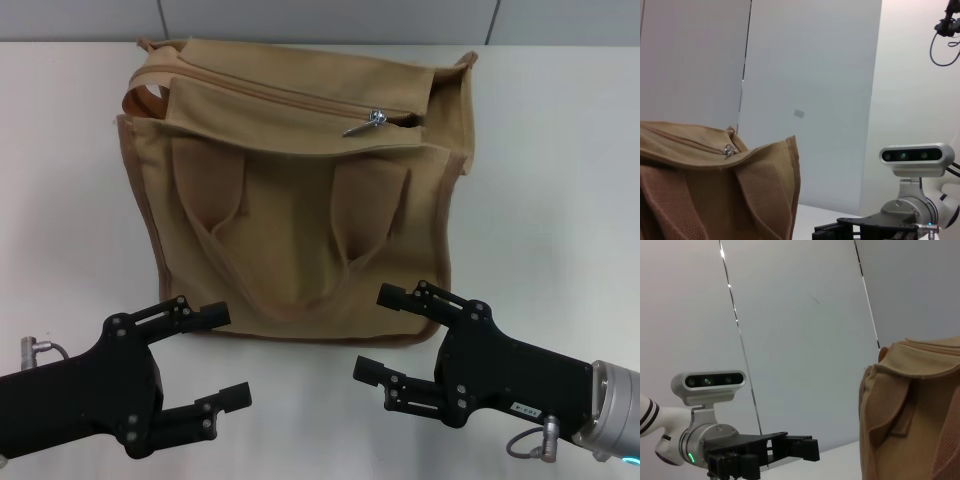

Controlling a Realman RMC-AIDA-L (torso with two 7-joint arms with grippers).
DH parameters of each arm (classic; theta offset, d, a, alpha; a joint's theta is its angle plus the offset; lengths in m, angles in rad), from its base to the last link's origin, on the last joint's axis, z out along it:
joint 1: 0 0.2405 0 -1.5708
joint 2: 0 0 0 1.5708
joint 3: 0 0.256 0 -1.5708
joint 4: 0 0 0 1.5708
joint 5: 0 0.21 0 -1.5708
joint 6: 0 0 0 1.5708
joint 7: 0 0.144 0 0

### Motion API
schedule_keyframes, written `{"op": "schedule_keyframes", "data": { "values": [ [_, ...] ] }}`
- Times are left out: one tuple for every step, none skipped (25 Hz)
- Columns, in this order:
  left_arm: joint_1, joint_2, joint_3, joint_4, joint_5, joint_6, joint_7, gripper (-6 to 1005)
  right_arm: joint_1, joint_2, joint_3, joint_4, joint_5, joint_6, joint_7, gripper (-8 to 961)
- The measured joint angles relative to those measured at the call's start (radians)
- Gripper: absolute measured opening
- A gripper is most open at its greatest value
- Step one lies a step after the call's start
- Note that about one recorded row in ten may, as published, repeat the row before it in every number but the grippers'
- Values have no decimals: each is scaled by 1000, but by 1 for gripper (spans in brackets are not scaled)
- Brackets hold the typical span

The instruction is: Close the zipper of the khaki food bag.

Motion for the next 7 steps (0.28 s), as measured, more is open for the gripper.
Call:
{"op": "schedule_keyframes", "data": {
  "values": [
    [-6, 0, 4, 0, 2, -2, 2, 770, 0, 0, 0, 0, 0, 0, 0, 814],
    [-8, 1, 5, 0, 2, -3, 2, 770, 0, 0, 0, 0, 0, 0, 0, 814],
    [-10, 3, 5, 1, 2, -3, 1, 770, 0, 0, 0, 0, 0, 0, 0, 814],
    [-10, 3, 5, 1, 2, -3, 1, 770, 0, 0, -1, -1, 0, 1, 0, 814],
    [-13, 5, 4, 1, 3, -2, -3, 770, 0, 0, -1, -1, 0, 1, 0, 814],
    [-13, 5, 3, 1, 3, -2, -3, 770, 0, 0, -1, -1, -1, 1, 0, 814],
    [-14, 5, 2, 1, 3, -2, -3, 770, -1, 0, -1, -1, -1, 1, 0, 814]
  ]
}}
